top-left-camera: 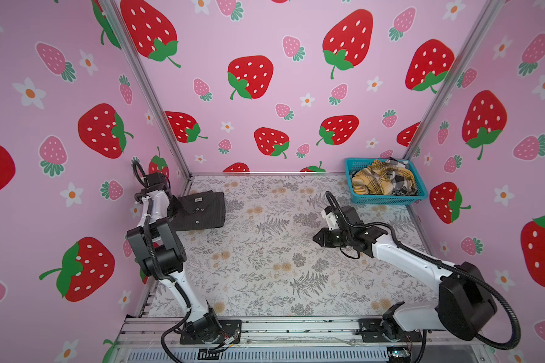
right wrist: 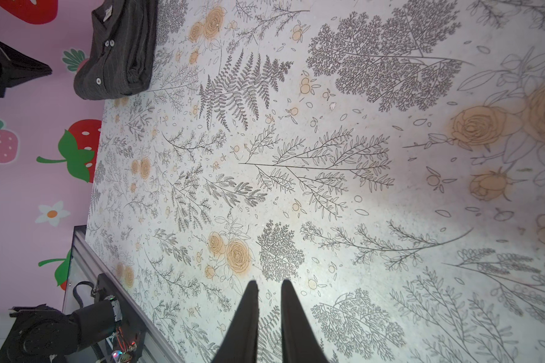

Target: Fold and stack the long sleeve shirts

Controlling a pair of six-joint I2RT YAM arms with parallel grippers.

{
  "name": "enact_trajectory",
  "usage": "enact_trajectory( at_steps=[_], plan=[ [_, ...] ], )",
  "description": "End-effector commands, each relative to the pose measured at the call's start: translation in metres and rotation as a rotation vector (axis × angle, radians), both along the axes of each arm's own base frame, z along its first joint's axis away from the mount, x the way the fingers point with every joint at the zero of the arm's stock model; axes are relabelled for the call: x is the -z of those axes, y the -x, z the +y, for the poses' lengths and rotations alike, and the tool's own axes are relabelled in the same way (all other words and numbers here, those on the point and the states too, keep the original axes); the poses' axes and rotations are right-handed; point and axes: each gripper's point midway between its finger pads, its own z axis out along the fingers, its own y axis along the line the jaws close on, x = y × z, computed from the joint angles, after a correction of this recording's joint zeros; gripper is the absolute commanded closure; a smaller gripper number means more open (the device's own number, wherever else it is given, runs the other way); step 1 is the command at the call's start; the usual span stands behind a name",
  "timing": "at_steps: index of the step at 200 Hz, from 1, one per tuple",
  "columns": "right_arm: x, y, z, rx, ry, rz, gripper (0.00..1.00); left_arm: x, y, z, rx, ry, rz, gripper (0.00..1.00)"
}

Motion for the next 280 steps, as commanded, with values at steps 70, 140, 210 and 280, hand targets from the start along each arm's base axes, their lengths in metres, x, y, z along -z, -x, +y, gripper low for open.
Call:
enact_trajectory(
  at_steps=[70,140,210,280],
  plan=[
    [0.010,0.000,-0.006,0.038,0.044,0.028,0.84,0.077,0.012,0.008,0.028,0.042,0.188,1.00],
    [-0.021,-0.009,-0.008,0.060,0.022,-0.053,0.84,-0.015,-0.015,0.001,-0.014,-0.027,-0.018,0.83],
    [-0.074,-0.035,-0.049,0.249,0.052,-0.257,0.71,-0.155,-0.012,-0.158,0.309,-0.033,-0.378,0.53],
    [-0.128,-0.051,-0.135,0.587,0.160,-0.622,0.08,-0.192,0.067,-0.261,0.574,0.065,-0.687,0.32]
  ],
)
